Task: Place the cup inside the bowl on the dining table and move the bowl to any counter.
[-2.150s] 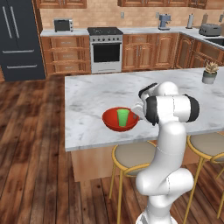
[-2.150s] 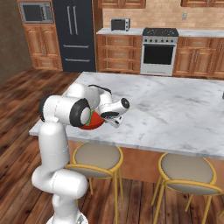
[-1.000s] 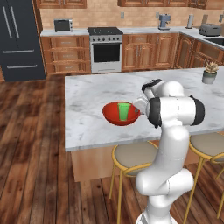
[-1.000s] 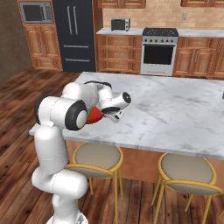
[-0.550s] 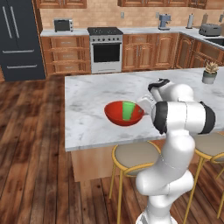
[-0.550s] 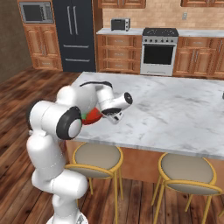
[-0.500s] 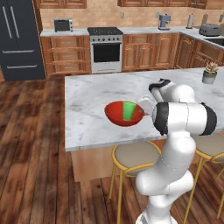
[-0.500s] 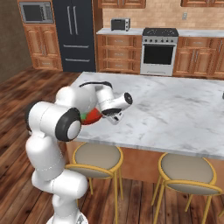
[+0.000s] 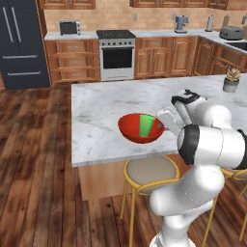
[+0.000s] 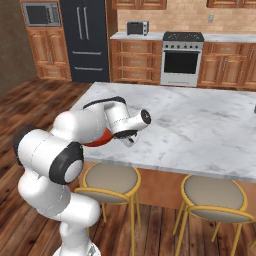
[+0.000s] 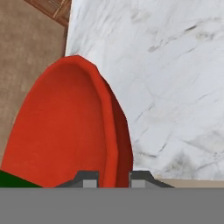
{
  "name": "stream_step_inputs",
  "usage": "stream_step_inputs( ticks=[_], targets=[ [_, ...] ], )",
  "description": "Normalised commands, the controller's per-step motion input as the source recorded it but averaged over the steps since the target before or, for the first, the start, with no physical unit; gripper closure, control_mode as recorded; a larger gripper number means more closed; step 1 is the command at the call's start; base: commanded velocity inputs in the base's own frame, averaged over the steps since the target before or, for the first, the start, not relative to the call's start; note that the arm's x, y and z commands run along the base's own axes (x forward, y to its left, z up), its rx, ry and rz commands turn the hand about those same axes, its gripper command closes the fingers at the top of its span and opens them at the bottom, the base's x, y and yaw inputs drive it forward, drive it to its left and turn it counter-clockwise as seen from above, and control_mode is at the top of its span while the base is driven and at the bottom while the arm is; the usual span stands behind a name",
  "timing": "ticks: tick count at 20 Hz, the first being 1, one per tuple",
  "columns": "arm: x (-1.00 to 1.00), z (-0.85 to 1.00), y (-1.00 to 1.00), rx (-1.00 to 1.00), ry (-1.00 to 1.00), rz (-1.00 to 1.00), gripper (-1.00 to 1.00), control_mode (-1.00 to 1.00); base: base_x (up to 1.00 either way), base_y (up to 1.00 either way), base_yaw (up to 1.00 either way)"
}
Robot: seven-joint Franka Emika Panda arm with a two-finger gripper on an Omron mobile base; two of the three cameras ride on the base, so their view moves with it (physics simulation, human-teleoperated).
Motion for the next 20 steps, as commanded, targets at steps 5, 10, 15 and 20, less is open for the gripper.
stream_step_inputs(
  ticks=[5,10,15,20],
  targets=[
    [-0.38,0.07,0.00,0.00,0.00,0.00,1.00,-1.00,0.00,0.00,0.00],
    [-0.30,0.01,0.00,0.00,0.00,0.00,1.00,-1.00,0.00,0.00,0.00],
    [0.00,0.00,0.00,0.00,0.00,0.00,1.00,-1.00,0.00,0.00,0.00],
    [0.00,0.00,0.00,0.00,0.00,0.00,1.00,-1.00,0.00,0.00,0.00]
  ],
)
